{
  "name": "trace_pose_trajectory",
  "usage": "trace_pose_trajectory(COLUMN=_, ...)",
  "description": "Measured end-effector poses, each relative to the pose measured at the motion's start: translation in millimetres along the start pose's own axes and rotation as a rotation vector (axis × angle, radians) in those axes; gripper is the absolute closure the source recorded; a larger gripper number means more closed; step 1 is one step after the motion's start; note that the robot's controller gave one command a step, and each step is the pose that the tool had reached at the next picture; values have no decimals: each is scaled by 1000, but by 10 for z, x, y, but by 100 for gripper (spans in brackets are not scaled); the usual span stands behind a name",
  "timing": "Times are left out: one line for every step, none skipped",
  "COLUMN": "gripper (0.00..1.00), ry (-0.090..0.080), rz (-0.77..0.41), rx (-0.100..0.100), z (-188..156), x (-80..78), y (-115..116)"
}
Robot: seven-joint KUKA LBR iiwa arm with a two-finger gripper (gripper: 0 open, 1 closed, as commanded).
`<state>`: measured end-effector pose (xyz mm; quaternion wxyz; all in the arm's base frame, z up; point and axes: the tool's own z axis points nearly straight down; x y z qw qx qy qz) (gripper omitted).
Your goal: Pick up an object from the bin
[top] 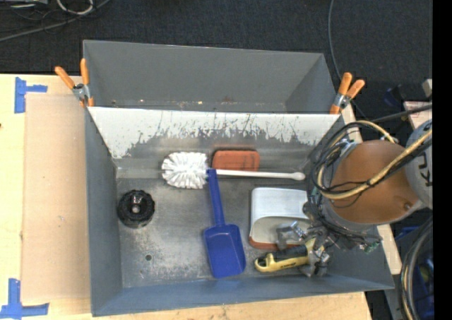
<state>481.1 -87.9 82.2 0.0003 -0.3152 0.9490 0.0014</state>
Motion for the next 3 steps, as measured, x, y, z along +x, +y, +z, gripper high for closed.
trace_pose_trajectory(gripper=100, ry=0, rz=-2, rx=0, z=0, x=-1, y=1)
trace_pose_trajectory(gripper=100, ry=0, rz=-2, rx=0, z=0, x=-1, y=1)
trace_pose_trajectory(gripper=100, ry=-3, rz=-48, rx=1, z=-1956, x=-165, y=112)
